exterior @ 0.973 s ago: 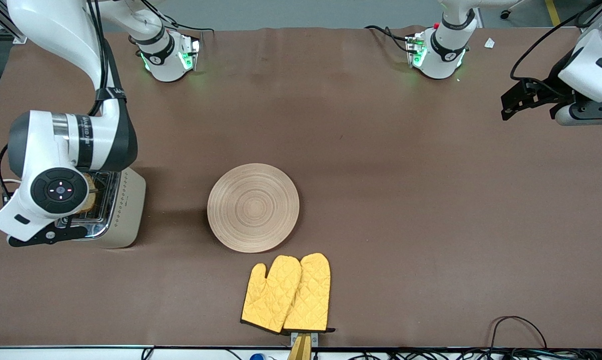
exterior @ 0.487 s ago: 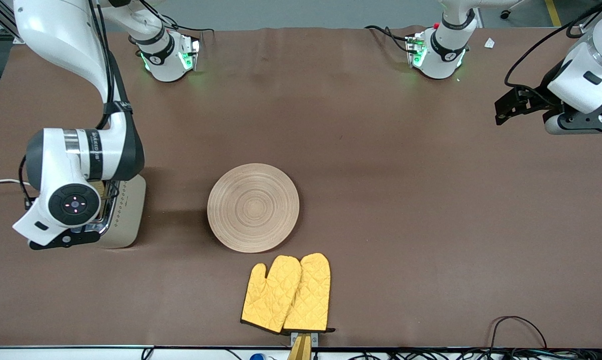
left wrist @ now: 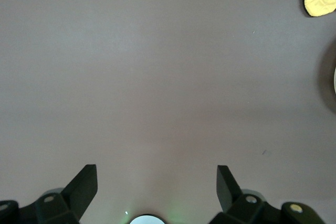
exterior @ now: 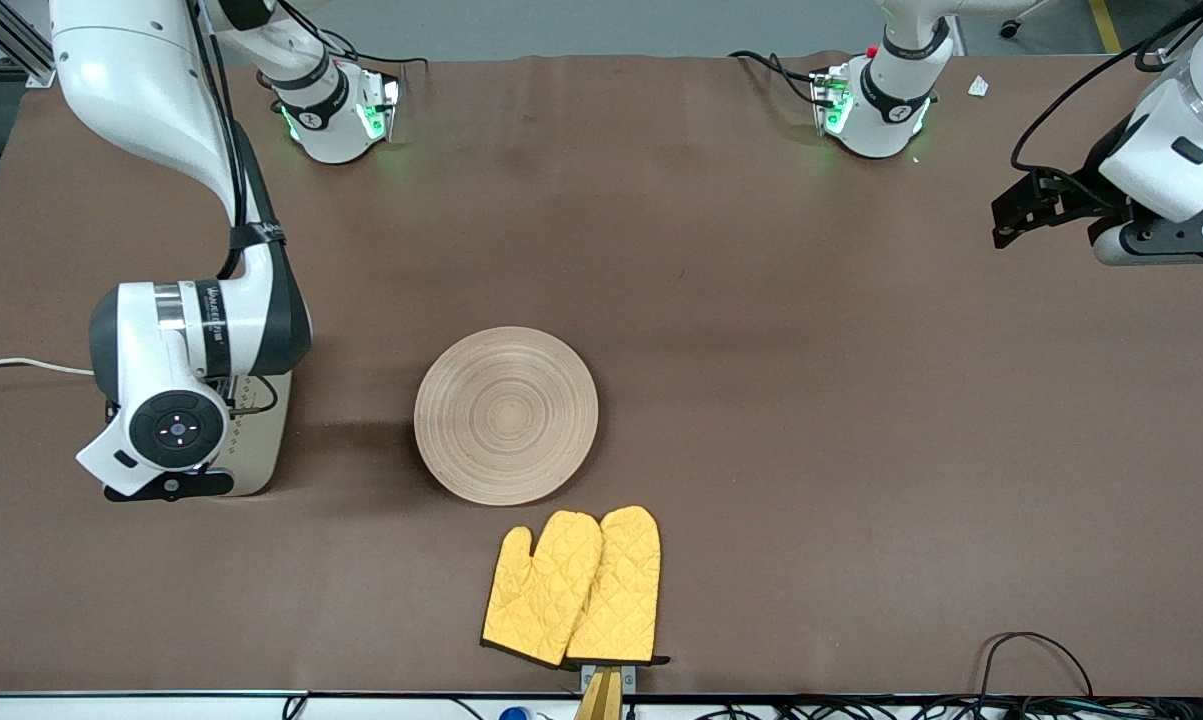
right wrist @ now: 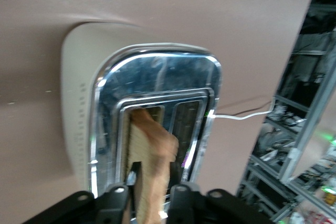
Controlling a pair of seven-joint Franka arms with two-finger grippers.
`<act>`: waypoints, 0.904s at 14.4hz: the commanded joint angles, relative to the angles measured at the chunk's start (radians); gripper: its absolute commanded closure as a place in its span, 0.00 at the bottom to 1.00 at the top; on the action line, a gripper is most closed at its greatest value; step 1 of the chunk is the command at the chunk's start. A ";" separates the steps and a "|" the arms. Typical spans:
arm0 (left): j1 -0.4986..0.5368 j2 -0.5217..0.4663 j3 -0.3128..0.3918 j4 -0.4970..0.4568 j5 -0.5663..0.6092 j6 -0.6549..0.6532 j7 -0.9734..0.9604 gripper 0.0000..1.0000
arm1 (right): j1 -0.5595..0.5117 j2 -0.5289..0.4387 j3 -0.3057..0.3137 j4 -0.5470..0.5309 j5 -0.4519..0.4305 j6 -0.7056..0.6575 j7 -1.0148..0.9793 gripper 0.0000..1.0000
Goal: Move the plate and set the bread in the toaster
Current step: 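Lower the bread into the toaster slot and open the right gripper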
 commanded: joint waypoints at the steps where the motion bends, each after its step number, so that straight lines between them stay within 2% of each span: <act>1: 0.003 -0.019 0.002 -0.008 -0.007 0.003 -0.005 0.00 | -0.039 -0.039 0.005 -0.015 0.122 0.000 0.011 0.00; 3: 0.008 -0.018 0.008 -0.003 -0.008 0.003 -0.005 0.00 | -0.067 -0.095 0.005 -0.013 0.239 0.005 0.001 0.00; 6: 0.009 -0.012 0.010 -0.002 -0.001 0.003 -0.005 0.00 | -0.110 -0.202 0.005 -0.021 0.358 -0.012 0.001 0.00; 9: 0.022 -0.001 0.010 0.003 -0.002 0.004 0.001 0.00 | -0.121 -0.345 0.005 -0.105 0.365 -0.003 -0.003 0.00; 13: 0.019 0.001 0.010 0.006 0.003 0.003 -0.005 0.00 | -0.164 -0.459 0.005 -0.131 0.378 -0.006 -0.110 0.00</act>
